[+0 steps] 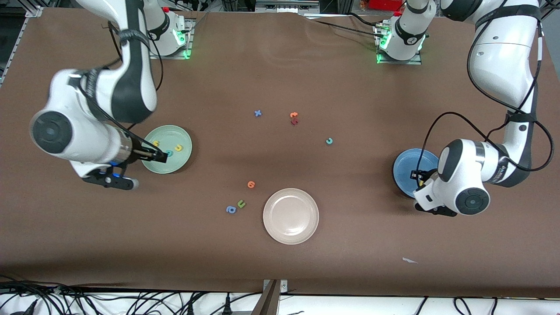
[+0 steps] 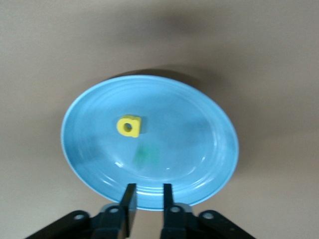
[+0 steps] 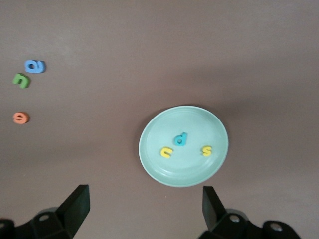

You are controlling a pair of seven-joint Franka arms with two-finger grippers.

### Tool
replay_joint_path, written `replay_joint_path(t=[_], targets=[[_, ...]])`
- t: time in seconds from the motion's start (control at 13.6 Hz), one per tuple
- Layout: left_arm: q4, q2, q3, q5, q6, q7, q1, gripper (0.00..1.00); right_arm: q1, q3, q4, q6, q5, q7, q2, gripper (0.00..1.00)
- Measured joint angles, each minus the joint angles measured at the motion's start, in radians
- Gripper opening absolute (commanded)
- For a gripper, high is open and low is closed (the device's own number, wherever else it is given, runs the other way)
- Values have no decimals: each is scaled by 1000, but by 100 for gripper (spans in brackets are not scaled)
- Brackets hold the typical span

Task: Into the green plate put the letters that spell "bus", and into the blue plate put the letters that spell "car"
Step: 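Return the right arm to rest while the left gripper reaches teal c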

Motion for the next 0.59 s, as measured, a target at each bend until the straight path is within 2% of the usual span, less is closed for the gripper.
replay_joint_path(t=[0.15, 0.37, 0.44, 0.51, 0.59], targets=[[0, -4, -1, 0, 0, 2, 17, 100, -1, -47, 66, -82, 0, -14, -36, 100], [-42, -64, -12, -47, 4, -17, 17, 100, -2, -49, 108, -151, -66, -26, -97, 100], [-93, -103, -15, -118, 47, -40, 15, 100, -15, -18, 108, -161, -106, -26, -121, 100], [-176, -150, -20, -168, 145, -55, 8, 100, -54, 54, 108, -175, -158, -26, -149, 100], [-289, -205, -25, -198, 275, -72, -10, 100, -122, 162, 105, -179, -223, -25, -178, 100]])
